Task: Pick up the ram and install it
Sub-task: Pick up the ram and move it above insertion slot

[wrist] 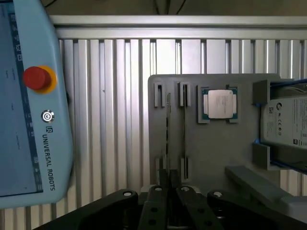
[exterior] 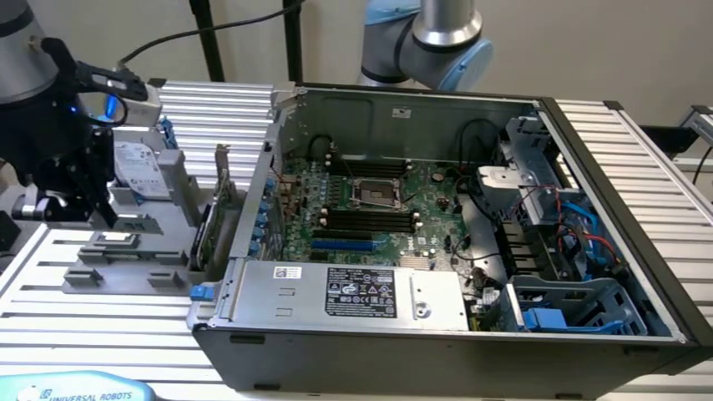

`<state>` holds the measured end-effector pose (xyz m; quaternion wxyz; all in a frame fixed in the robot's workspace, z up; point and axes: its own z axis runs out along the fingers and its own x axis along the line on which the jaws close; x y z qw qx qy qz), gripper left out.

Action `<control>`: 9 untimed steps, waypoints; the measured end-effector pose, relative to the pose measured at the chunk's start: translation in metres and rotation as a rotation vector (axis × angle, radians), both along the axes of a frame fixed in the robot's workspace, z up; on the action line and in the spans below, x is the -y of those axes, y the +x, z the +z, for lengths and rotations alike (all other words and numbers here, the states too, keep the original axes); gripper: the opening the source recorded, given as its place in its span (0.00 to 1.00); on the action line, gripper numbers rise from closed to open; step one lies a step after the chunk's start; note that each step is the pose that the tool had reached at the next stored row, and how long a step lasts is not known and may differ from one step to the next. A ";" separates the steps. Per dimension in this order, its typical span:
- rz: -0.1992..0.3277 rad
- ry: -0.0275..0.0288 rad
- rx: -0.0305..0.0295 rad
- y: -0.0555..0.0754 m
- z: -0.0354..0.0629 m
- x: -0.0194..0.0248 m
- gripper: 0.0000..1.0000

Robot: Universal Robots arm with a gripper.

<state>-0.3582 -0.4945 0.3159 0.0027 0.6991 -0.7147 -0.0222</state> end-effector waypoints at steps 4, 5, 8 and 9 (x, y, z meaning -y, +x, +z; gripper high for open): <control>0.000 -0.0003 -0.0003 0.018 0.0184 -0.0003 0.13; 0.000 -0.0003 -0.0003 0.023 0.0232 -0.0003 0.13; 0.000 -0.0002 -0.0002 0.036 0.0366 -0.0006 0.13; 0.000 0.0000 -0.0001 0.041 0.0412 -0.0007 0.13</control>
